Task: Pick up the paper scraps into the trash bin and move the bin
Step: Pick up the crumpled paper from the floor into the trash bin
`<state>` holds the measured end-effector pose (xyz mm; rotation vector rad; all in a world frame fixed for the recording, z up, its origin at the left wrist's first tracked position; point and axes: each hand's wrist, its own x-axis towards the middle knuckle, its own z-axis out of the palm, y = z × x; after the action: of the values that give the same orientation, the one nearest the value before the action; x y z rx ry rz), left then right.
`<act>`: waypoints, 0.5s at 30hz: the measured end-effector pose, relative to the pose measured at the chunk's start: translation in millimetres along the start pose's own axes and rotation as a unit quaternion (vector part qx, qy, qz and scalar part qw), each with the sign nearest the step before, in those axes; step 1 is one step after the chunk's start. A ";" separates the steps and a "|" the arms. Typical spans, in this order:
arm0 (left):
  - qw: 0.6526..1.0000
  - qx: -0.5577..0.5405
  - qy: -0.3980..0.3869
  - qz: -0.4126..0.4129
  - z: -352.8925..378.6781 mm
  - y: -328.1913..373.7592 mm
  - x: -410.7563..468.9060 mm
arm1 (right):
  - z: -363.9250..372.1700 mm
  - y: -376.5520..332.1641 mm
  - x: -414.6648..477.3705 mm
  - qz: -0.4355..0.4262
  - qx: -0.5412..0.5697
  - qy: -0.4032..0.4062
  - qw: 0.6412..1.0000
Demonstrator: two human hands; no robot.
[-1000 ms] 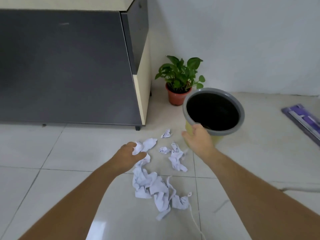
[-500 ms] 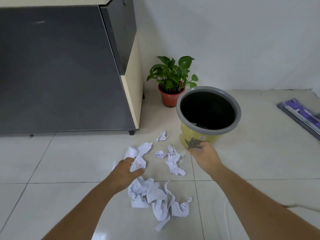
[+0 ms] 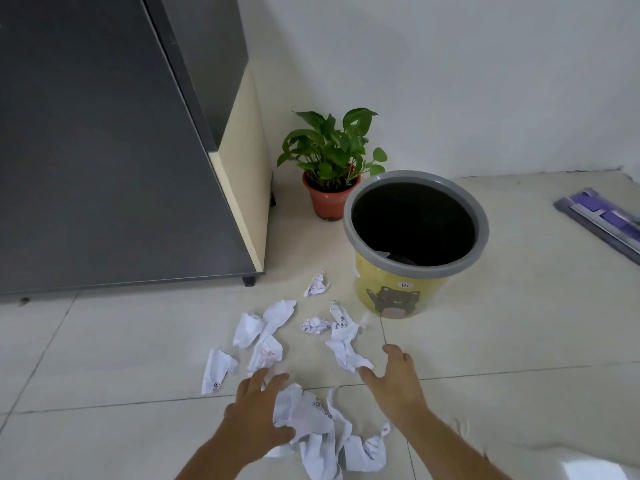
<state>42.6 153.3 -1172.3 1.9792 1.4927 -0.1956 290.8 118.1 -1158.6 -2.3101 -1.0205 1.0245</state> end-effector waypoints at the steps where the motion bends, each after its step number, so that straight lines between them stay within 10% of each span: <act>1: 1.000 0.005 0.004 0.002 3.3 -2.6 3.2 | 2.0 3.2 2.4 0.003 0.006 0.005 1.000; 9: 0.999 0.032 0.025 -0.025 23.4 -23.7 20.7 | -32.9 26.0 30.1 0.051 0.059 0.044 0.996; 15: 0.997 0.047 -0.043 -0.040 39.2 -14.4 15.2 | -11.4 27.3 0.3 -0.039 -0.111 -0.044 0.992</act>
<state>44.8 145.4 -1216.0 1.9586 1.5332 -0.3878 312.1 99.8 -1168.1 -2.3944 -1.3100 1.0362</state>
